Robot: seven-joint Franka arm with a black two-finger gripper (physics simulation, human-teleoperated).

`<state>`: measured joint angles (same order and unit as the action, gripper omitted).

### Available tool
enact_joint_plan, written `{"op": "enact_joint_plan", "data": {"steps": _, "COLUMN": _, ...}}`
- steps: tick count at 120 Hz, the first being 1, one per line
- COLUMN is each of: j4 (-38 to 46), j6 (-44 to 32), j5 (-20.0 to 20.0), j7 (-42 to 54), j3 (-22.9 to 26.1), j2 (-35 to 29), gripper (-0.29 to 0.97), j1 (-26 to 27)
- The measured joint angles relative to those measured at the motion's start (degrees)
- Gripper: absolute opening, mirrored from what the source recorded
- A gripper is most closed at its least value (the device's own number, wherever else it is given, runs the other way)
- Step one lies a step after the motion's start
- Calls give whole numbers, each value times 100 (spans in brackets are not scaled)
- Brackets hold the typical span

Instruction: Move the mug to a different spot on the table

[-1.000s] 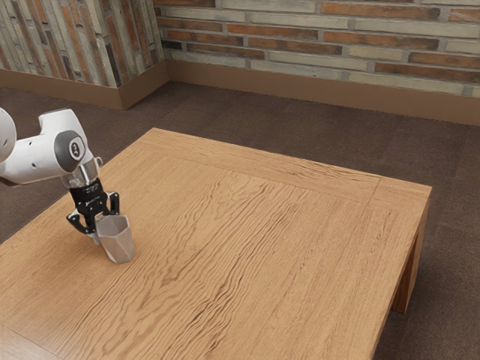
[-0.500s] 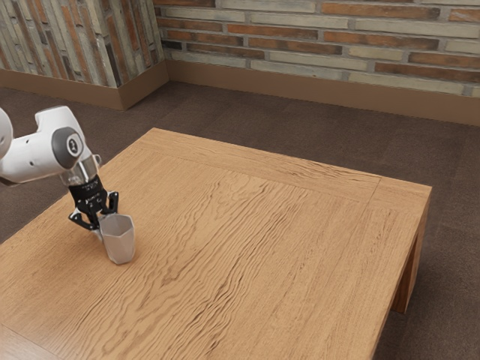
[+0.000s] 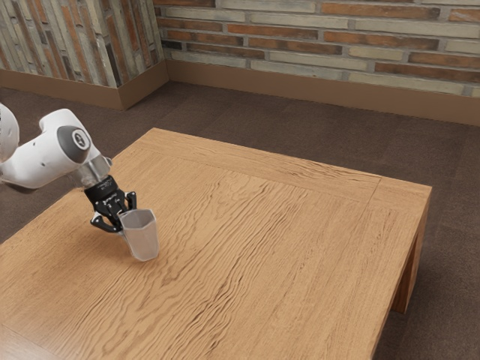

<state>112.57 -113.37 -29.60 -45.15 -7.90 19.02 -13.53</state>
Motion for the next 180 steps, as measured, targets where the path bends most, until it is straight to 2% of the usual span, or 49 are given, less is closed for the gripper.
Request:
{"op": "enact_joint_plan", "data": {"steps": 43, "j4": 1, "j6": -78, "j5": -336, "j7": 9, "j3": 163, "j2": 23, "gripper": -7, "j1": 337}}
{"op": "enact_joint_plan", "data": {"steps": 126, "j4": -25, "j6": -363, "j5": -399, "j7": -27, "j3": 237, "j2": 346, "gripper": -5, "j1": 370}}
{"op": "enact_joint_plan", "data": {"steps": 142, "j4": -23, "j6": -428, "j5": -452, "j7": 5, "j3": 260, "j2": 343, "gripper": 25, "j1": 365}}
{"op": "enact_joint_plan", "data": {"steps": 151, "j4": -17, "j6": -451, "j5": -466, "j7": 24, "j3": 262, "j2": 343, "gripper": 38, "j1": 358}}
{"op": "enact_joint_plan", "data": {"steps": 164, "j4": -31, "j6": -473, "j5": -466, "j7": 46, "j3": 256, "j2": 343, "gripper": 50, "j1": 334}}
{"op": "enact_joint_plan", "data": {"steps": 180, "j4": -63, "j6": -491, "j5": -434, "j7": 69, "j3": 232, "j2": 341, "gripper": 58, "j1": 302}}
